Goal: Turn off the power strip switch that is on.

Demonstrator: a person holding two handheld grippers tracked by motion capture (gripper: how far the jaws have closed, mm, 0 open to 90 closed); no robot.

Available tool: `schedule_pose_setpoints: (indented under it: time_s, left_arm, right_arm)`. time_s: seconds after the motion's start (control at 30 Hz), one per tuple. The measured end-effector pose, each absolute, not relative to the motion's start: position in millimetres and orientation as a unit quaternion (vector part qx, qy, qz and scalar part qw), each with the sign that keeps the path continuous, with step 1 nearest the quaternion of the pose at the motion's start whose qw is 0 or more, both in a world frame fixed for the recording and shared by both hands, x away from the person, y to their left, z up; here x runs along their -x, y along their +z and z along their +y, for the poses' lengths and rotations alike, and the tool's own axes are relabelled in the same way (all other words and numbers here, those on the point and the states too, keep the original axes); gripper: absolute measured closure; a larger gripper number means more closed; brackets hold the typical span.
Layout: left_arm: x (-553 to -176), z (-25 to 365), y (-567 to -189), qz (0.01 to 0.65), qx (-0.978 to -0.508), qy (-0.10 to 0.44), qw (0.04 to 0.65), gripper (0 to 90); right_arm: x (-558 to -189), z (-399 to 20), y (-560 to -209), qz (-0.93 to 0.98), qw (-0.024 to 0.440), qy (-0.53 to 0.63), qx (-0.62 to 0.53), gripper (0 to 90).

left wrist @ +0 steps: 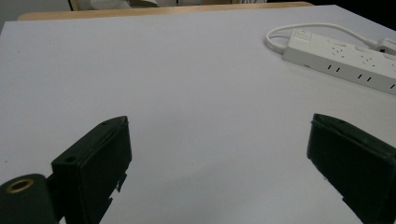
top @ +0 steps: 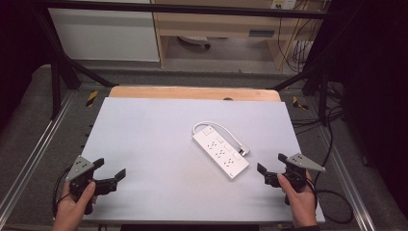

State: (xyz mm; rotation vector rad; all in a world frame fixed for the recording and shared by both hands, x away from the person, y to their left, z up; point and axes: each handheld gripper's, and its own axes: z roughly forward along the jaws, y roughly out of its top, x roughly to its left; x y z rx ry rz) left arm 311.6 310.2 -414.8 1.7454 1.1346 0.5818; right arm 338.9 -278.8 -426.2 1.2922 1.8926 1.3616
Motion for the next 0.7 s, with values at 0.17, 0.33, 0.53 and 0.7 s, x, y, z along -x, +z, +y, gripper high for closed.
schedule_pose_setpoints:
  time_s: [0.17,0.33,0.53,0.7]
  left_arm:
    - [-311.5,310.3,-415.0,0.463,-0.713,0.237,0.471,6.4]
    - [-311.3,310.0,-414.9,0.462,-0.712,0.238,0.472,6.3]
    - [-310.9,310.6,-414.1,0.461,-0.71,0.242,0.475,6.3]
    - [-311.3,310.8,-414.3,0.463,-0.709,0.243,0.474,6.3]
  right_arm:
    - [-338.4,-277.1,-418.6,0.685,0.241,0.503,-0.469,3.0]
    - [-340.1,-276.3,-408.8,0.677,0.25,0.509,-0.47,2.9]
    - [-344.2,-270.8,-395.1,0.675,0.246,0.517,-0.466,3.8]
    - [-350.6,-266.1,-389.3,0.681,0.238,0.516,-0.462,4.0]
